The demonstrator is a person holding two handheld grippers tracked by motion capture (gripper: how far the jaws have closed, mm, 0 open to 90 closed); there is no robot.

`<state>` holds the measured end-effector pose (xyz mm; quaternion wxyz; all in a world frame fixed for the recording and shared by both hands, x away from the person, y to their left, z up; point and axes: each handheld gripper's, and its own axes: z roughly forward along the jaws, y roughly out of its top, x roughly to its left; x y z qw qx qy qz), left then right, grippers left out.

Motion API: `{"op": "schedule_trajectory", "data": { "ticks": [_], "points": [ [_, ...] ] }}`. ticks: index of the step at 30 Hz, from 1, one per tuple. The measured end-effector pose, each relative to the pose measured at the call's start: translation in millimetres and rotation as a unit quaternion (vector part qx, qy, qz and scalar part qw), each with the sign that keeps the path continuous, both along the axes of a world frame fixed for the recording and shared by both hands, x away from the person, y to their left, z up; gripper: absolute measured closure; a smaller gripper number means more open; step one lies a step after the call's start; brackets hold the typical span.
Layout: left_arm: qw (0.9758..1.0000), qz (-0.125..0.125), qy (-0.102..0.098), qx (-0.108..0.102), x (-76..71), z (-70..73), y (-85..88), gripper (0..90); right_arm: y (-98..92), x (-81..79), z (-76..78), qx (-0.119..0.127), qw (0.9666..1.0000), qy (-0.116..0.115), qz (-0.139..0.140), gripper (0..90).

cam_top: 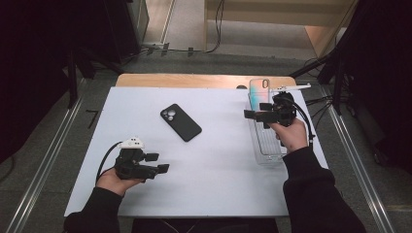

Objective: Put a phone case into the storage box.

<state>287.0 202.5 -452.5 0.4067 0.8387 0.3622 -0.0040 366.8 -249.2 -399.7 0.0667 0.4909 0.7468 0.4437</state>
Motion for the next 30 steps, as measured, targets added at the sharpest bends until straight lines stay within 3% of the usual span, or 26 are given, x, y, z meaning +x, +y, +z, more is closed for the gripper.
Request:
{"op": "schedule_trajectory", "data": {
  "ticks": [4, 10, 16, 30],
  "points": [
    [1.0, -0.003, 0.004, -0.003, 2.2, 0.9, -0.4, 33.1, 3.0, -12.5, -0.1, -0.008, 0.9997, -0.005, 0.021, 12.8],
    [0.9998, -0.005, 0.016, -0.007, 5.0, 1.4, -0.8, 33.1, 5.6, -30.0, -4.0, -0.002, 0.9988, -0.002, 0.049, 21.9],
    [0.9999, -0.007, 0.013, -0.008, 3.6, 2.3, -0.7, 33.1, 14.9, -45.8, -9.6, -0.027, 0.9972, -0.01, 0.069, 22.1],
    [0.9998, -0.016, 0.007, -0.011, -2.9, 3.1, 0.3, 33.1, 16.9, -84.9, -30.3, -0.02, 0.9919, -0.008, 0.125, 22.5]
  ]
}}
